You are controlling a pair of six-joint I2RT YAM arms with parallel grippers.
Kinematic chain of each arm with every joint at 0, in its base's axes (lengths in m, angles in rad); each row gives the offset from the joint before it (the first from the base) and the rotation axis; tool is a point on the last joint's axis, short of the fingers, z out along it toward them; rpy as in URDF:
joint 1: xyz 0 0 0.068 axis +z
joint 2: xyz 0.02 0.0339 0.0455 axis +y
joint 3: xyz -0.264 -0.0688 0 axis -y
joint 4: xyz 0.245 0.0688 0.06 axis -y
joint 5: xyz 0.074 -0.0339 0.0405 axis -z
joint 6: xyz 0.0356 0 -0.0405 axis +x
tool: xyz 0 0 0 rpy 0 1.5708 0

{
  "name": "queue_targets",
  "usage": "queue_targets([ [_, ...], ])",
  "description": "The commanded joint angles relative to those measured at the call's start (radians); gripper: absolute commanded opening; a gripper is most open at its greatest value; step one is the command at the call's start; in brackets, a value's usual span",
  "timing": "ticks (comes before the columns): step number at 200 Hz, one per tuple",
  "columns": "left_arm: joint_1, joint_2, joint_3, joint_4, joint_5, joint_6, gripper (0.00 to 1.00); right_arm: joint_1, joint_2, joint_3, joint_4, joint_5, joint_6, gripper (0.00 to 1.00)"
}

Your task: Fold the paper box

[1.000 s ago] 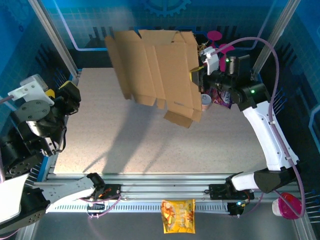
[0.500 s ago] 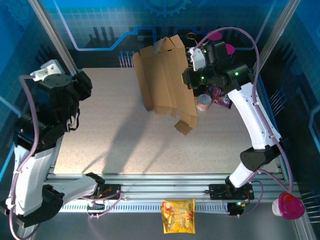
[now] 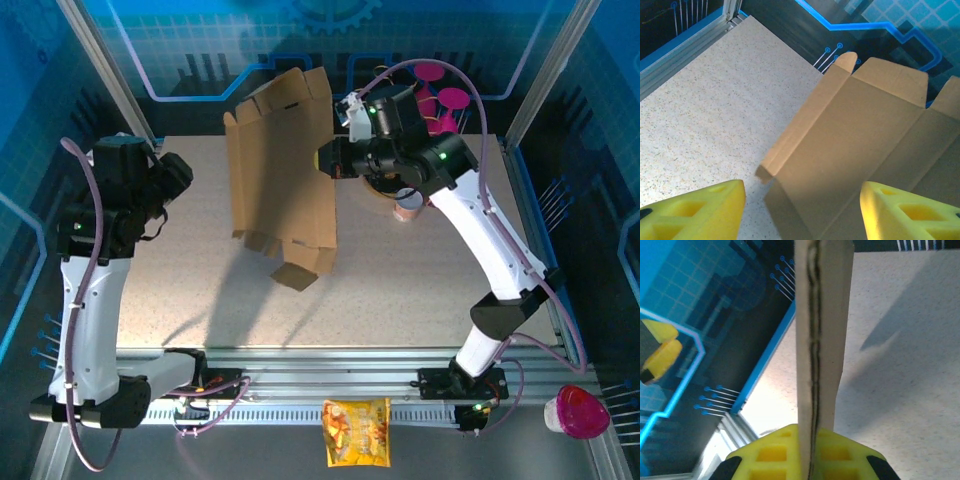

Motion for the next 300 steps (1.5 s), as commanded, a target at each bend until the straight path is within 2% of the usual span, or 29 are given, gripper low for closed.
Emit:
queue_targets([
  [1,0.033,-0.007,0.025,0.016,0.058,0.001,0.64,0.008,0.019,0.062,0.02,-0.031,0.111,0.0],
  [25,0.041,0.007,0.036,0.018,0.094,-0.024,0.64,-0.003,0.082,0.092,-0.114,0.038,0.033,0.0],
  [61,0.04,0.041,0.044,0.011,0.23,-0.105,0.61,-0.023,0.207,0.157,-0.275,0.179,-0.115,0.0],
  [86,0.038,0.043,-0.009,0.05,0.372,-0.229,0.51,-0.003,0.276,0.235,-0.355,0.311,-0.248,0.0],
  [115,-0.003,0.011,-0.121,0.177,0.447,-0.413,0.5,0.027,0.337,0.305,-0.434,0.517,-0.347,0.0],
  [138,-0.058,-0.014,-0.198,0.276,0.416,-0.622,0.5,0.049,0.359,0.315,-0.441,0.633,-0.398,0.0],
  [170,-0.132,-0.026,-0.289,0.419,0.318,-0.945,0.53,0.085,0.344,0.281,-0.362,0.722,-0.464,0.0],
  [183,-0.149,-0.012,-0.289,0.463,0.293,-1.017,0.55,0.098,0.352,0.296,-0.354,0.769,-0.491,0.0],
  [196,-0.155,0.013,-0.245,0.456,0.277,-1.033,0.56,0.114,0.359,0.304,-0.339,0.819,-0.527,0.0],
  [227,-0.148,0.048,-0.111,0.344,0.243,-0.969,0.58,0.172,0.345,0.239,-0.215,0.967,-0.688,0.0],
  [265,-0.14,0.002,-0.159,0.351,0.305,-1.096,0.56,0.227,0.323,0.113,-0.019,1.185,-0.859,0.0],
  [281,-0.141,0.002,-0.158,0.348,0.345,-1.146,0.55,0.259,0.282,-0.012,0.176,1.259,-0.973,0.0],
  [300,-0.141,-0.001,-0.156,0.35,0.345,-1.17,0.55,0.306,0.192,-0.252,0.602,1.312,-1.216,0.0],
])
